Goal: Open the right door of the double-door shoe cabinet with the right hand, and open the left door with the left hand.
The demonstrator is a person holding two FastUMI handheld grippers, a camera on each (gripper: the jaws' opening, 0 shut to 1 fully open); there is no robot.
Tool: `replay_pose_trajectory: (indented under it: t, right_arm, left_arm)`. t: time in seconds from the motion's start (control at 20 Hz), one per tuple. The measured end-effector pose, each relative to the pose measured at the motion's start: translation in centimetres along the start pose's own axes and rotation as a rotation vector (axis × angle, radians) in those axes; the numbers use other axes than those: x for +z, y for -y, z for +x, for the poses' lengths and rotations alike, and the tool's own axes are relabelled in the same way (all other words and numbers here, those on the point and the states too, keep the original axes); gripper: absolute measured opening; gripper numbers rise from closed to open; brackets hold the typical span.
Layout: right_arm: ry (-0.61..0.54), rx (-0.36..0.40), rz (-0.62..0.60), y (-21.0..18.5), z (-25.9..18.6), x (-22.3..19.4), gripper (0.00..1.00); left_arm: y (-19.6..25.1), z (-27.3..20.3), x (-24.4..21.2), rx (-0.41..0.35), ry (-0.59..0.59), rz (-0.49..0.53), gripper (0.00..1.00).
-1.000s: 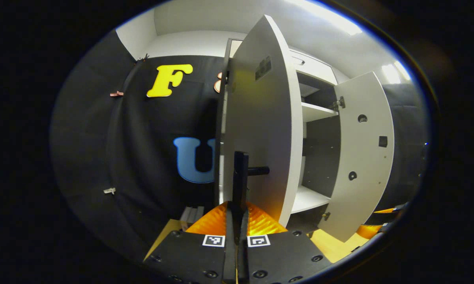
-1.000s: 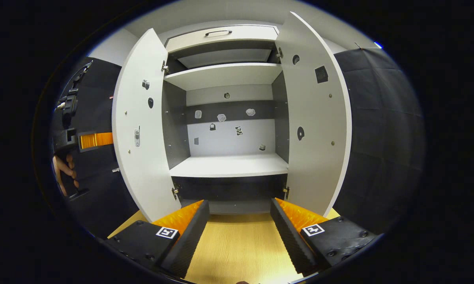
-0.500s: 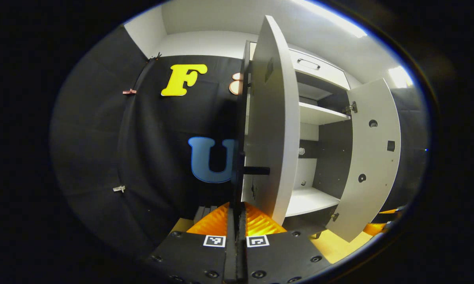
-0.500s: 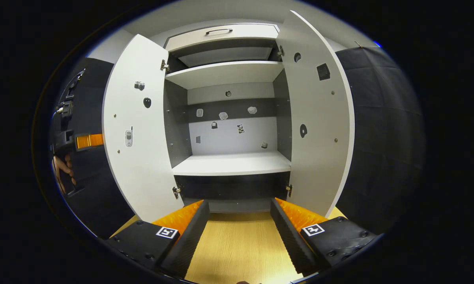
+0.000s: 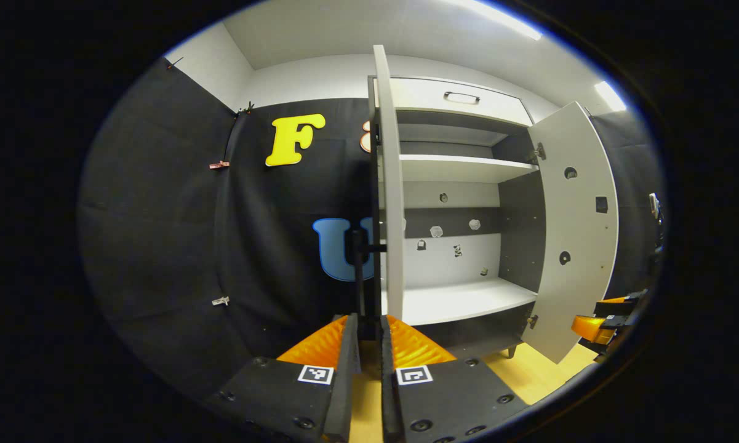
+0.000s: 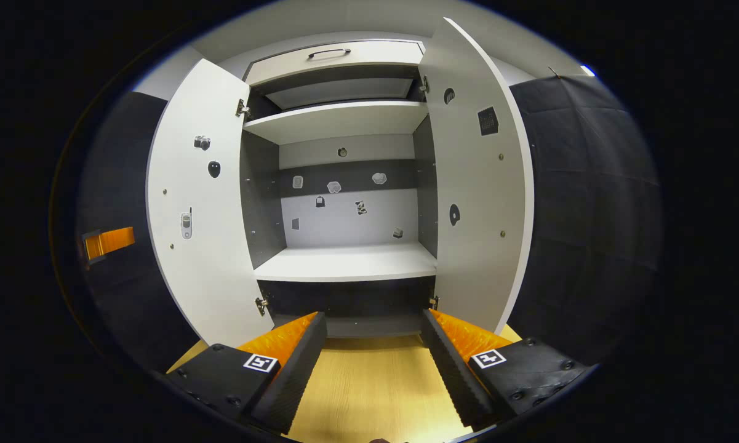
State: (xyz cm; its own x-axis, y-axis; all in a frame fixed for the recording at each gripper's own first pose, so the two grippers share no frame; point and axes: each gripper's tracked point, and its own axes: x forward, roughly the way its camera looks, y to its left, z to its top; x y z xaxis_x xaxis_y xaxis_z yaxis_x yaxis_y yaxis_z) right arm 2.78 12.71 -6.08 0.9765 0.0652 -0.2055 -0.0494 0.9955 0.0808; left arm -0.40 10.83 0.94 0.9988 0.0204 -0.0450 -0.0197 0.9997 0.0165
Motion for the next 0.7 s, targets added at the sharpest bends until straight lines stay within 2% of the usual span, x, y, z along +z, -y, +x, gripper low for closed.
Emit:
replay_pose_trajectory:
  t: [0.25,0.3,0.7]
  right_arm:
    - [0.032,-0.027,0.025,1.5,-1.2,0.9,0.98]
    - [0.032,-0.028,0.033,1.8,-1.3,0.8,0.98]
    - [0.023,-0.019,0.079,3.1,-1.3,0.1,0.98]
  left_arm:
    - [6.3,0.2,-1.7,-0.069,-0.002,0.005,0.86]
    - [7.3,0.5,-2.1,-0.082,-0.011,-0.006,0.93]
    - [9.6,1.8,-2.5,-0.063,0.009,-0.019,0.95]
